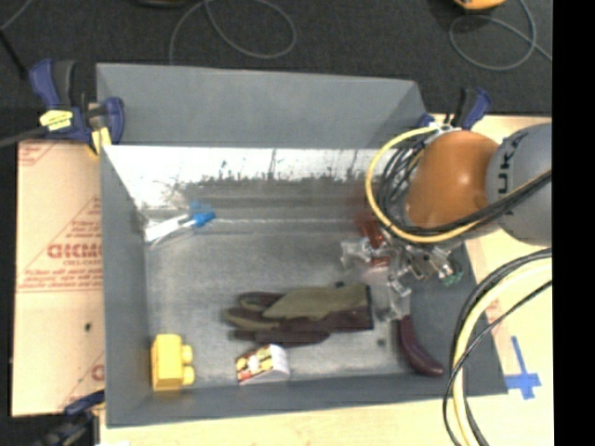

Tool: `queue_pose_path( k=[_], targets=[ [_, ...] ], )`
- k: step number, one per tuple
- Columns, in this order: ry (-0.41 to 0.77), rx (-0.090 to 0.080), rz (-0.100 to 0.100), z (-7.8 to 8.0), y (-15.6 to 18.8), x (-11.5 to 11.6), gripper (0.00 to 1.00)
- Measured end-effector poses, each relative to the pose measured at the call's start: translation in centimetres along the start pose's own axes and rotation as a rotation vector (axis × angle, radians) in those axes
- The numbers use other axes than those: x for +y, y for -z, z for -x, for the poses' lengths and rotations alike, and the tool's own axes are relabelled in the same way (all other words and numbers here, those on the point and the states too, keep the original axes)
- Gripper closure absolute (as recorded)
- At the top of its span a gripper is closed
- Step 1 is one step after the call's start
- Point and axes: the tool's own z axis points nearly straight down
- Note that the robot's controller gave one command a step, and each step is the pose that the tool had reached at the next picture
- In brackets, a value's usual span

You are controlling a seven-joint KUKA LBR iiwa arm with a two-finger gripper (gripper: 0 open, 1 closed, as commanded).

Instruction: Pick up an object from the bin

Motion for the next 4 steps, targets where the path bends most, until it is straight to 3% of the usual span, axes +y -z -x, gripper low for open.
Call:
queue_pose_path(
  k=[1,2,3,4],
  targets=[
    [0.043,0.0,-0.004,-0.1,0.0,1.9,0.0],
    [0.06,-0.004,-0.001,1.2,0.0,4.3,1.0],
    [0.061,-0.004,-0.002,1.2,0.0,4.3,1.0],
    [0.135,0.001,0.001,0.9,2.9,4.1,1.0]
  ],
)
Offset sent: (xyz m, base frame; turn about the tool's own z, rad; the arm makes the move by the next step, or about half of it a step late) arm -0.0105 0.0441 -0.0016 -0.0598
